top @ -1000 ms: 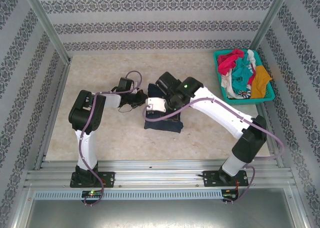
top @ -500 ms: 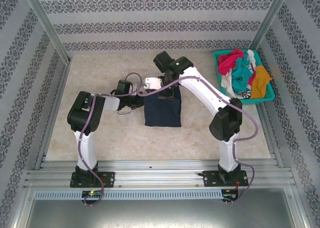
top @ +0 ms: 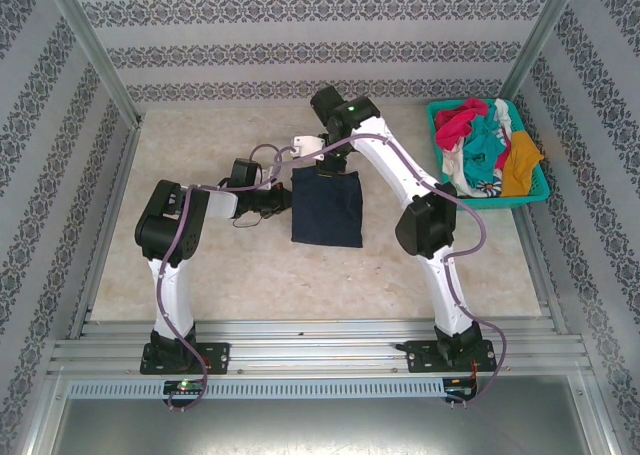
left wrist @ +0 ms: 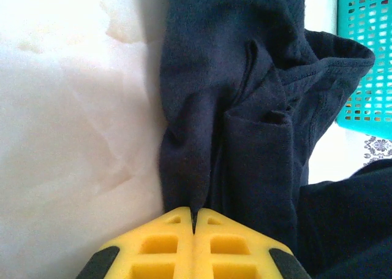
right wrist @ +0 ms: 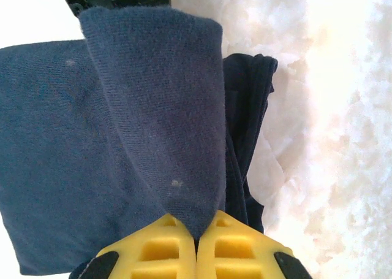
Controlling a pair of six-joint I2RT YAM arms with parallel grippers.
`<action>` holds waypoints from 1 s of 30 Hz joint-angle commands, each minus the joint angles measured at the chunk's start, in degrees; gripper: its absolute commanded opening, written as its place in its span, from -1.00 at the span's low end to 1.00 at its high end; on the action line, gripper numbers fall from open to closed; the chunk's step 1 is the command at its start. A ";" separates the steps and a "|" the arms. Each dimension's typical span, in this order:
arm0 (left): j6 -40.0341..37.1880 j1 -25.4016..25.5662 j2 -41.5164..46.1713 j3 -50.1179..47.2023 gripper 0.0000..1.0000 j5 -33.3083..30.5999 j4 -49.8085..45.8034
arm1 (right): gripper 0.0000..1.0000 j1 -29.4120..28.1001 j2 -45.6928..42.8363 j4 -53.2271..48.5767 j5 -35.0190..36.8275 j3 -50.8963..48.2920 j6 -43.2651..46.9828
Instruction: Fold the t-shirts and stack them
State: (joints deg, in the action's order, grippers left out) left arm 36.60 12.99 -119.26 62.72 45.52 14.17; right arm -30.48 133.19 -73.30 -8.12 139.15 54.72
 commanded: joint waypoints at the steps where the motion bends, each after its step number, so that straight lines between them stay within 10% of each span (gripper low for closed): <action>1: -2.37 -1.30 -4.66 -3.17 -1.00 -4.77 -11.71 | -1.00 0.50 2.51 -0.44 1.83 2.51 1.37; 15: -2.54 -1.26 -4.66 -3.82 -1.00 -4.57 -10.75 | -1.00 1.58 8.14 10.35 11.90 1.81 0.33; 30: -2.68 -1.42 -4.69 -3.90 -1.00 -4.65 -10.92 | -0.98 1.39 5.45 16.31 -0.84 -6.36 1.00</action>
State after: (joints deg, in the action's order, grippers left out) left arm 35.97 12.99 -119.26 62.61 45.69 14.22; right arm -29.36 141.08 -57.04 -3.11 134.67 54.89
